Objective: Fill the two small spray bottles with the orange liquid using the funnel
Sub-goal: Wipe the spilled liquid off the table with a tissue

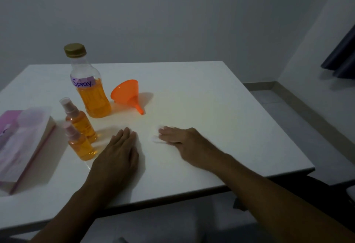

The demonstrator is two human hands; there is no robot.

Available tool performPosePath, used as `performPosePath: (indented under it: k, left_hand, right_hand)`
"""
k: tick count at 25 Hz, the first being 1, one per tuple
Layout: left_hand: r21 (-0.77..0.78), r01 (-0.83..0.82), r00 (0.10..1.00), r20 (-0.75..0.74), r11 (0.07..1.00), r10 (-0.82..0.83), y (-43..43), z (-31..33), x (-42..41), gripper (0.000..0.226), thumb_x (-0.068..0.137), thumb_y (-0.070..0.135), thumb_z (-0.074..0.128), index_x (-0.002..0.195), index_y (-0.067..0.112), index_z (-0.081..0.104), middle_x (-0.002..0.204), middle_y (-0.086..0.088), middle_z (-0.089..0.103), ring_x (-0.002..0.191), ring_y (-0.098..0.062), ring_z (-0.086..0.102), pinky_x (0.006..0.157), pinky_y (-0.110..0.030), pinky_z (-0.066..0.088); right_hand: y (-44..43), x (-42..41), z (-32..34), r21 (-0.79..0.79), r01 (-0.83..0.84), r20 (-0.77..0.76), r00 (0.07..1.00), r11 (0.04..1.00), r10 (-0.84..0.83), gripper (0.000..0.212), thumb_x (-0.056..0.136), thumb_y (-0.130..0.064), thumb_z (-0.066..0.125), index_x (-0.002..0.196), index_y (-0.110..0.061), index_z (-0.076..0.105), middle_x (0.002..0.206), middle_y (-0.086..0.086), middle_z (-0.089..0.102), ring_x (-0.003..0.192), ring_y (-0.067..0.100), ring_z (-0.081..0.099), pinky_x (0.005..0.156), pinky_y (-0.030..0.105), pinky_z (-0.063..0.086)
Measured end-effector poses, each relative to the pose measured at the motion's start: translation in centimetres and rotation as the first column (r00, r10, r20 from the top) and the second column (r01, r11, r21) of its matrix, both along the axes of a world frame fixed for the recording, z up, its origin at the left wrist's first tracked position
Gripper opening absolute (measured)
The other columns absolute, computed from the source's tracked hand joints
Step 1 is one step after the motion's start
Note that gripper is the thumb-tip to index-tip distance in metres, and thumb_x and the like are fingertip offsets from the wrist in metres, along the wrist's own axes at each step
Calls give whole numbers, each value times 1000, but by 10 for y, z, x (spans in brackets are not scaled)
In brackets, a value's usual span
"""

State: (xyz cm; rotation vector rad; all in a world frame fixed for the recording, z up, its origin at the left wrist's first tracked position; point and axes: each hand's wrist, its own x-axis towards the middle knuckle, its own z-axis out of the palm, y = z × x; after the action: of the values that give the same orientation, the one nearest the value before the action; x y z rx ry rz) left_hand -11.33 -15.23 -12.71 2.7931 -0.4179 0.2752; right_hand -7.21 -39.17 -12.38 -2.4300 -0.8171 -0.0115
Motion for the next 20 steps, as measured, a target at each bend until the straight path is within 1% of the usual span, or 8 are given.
performPosePath:
  k: [3, 5, 8, 11, 13, 15, 18, 20]
  left_hand:
    - [10, 44, 999, 22, 999, -45, 5, -1, -4, 67, 95, 44, 8, 148, 9, 29, 155, -12, 29, 145, -16, 18, 118, -32, 13]
    - [-10, 24, 1000, 11, 1000, -24, 1, -2, -7, 64, 96, 42, 10, 149, 11, 26, 157, -10, 25, 147, -14, 15, 119, -31, 10]
    - [-43, 4, 1000, 5, 999, -4, -1, -5, -5, 64, 96, 43, 11, 150, 12, 27, 157, -8, 25, 147, -13, 14, 119, -30, 10]
    - [-88, -19, 1000, -19, 996, 17, 0, -4, -3, 66, 94, 46, 11, 150, 15, 28, 158, -6, 25, 147, -12, 14, 120, -32, 12]
    - [-112, -27, 999, -37, 993, 23, -1, -3, -3, 68, 92, 47, 12, 149, 15, 29, 158, -5, 25, 147, -13, 15, 120, -33, 13]
    - [-129, -48, 998, -43, 991, 42, 0, -2, -2, 65, 94, 45, 16, 149, 14, 28, 158, -6, 24, 147, -13, 14, 119, -32, 11]
    - [-122, -80, 996, -44, 989, 75, 2, -2, -2, 63, 94, 41, 19, 149, 12, 28, 158, -8, 22, 147, -16, 14, 119, -32, 10]
    - [-107, -75, 997, -34, 991, 72, 3, -3, -3, 62, 94, 39, 20, 148, 10, 31, 157, -10, 26, 147, -18, 18, 118, -32, 11]
  right_hand:
    - [-69, 1, 4, -55, 95, -24, 995, 994, -97, 61, 82, 26, 49, 132, -6, 62, 143, 4, 53, 136, 11, 47, 118, 18, 25]
    - [-119, 14, 8, -79, 285, -1, 958, 955, -286, 68, 79, 29, 44, 134, -8, 60, 144, 3, 52, 138, 17, 47, 119, 22, 25]
    - [-168, 47, 10, -90, 638, 14, 769, 765, -639, 62, 85, 25, 39, 136, -5, 57, 143, 14, 55, 138, 29, 48, 118, 30, 30]
    - [-126, 89, 0, -82, 796, 90, 606, 600, -791, 49, 87, 13, 40, 130, 1, 60, 131, 23, 61, 126, 40, 52, 108, 36, 41]
    - [-61, 109, -6, -48, 767, 85, 642, 640, -762, 47, 86, 10, 42, 127, 1, 62, 131, 23, 61, 125, 38, 53, 106, 34, 38]
    - [5, 109, -12, -29, 643, 78, 765, 765, -640, 49, 86, 9, 43, 130, -2, 61, 138, 20, 58, 130, 35, 50, 110, 33, 35]
    - [63, 53, -16, -74, 334, 47, 942, 940, -332, 63, 82, 15, 40, 140, -6, 53, 152, 13, 45, 143, 28, 40, 121, 35, 23]
    - [60, 2, -12, -77, 91, 61, 994, 993, -87, 73, 76, 22, 40, 142, -7, 51, 154, 10, 43, 145, 26, 37, 123, 35, 21]
